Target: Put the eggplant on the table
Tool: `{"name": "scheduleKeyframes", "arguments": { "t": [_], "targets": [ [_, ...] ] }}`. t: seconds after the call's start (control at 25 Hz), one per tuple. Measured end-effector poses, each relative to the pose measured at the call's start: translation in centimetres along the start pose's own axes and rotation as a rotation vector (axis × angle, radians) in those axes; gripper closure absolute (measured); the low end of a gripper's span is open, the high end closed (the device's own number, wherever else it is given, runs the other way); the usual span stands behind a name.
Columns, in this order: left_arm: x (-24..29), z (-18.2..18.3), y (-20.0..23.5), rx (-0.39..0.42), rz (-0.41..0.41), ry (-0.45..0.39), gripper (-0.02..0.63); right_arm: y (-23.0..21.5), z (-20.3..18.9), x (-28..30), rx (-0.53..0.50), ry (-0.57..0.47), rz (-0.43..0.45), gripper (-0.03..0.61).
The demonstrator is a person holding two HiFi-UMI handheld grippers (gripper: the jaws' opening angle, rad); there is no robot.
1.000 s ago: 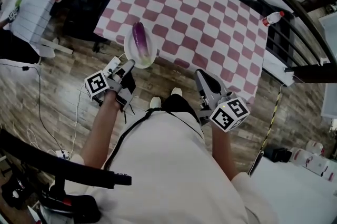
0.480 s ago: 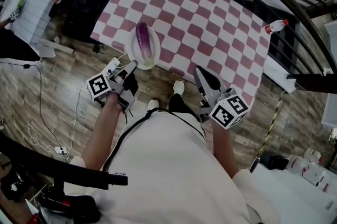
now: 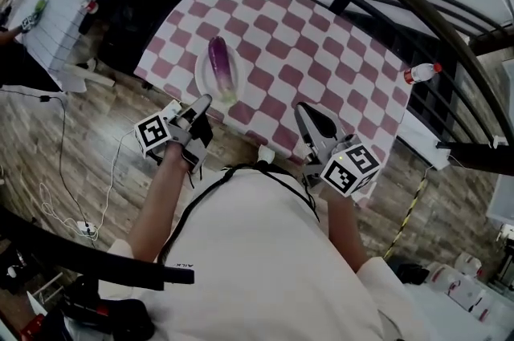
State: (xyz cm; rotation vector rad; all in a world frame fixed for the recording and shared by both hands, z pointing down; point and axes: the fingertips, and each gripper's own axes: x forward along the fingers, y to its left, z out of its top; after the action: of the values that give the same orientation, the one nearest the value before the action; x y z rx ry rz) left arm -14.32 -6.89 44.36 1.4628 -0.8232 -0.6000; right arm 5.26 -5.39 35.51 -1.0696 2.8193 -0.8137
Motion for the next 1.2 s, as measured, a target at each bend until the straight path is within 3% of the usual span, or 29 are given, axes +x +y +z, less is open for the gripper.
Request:
{"name": "scheduleKeyframes", "arguments": {
  "t": [0.28, 0.8, 1.2],
  "targets": [
    [4.5, -0.1, 0.0, -0.023, 0.026, -0.032, 0.581, -4.7, 2.0, 0.4, 0.016, 0.023, 0.026, 0.572],
    [8.3, -0.7, -0.2, -0.015, 0.044, -0.071, 0.581, -9.9, 2.1, 0.8, 0.042, 0.052, 0.067, 0.572],
    [10.7, 1.4, -0.1, -0.02, 0.04, 0.001, 0.581, -10.0, 2.0, 3.6, 0.044, 0.069, 0.05, 0.572]
  ]
}}
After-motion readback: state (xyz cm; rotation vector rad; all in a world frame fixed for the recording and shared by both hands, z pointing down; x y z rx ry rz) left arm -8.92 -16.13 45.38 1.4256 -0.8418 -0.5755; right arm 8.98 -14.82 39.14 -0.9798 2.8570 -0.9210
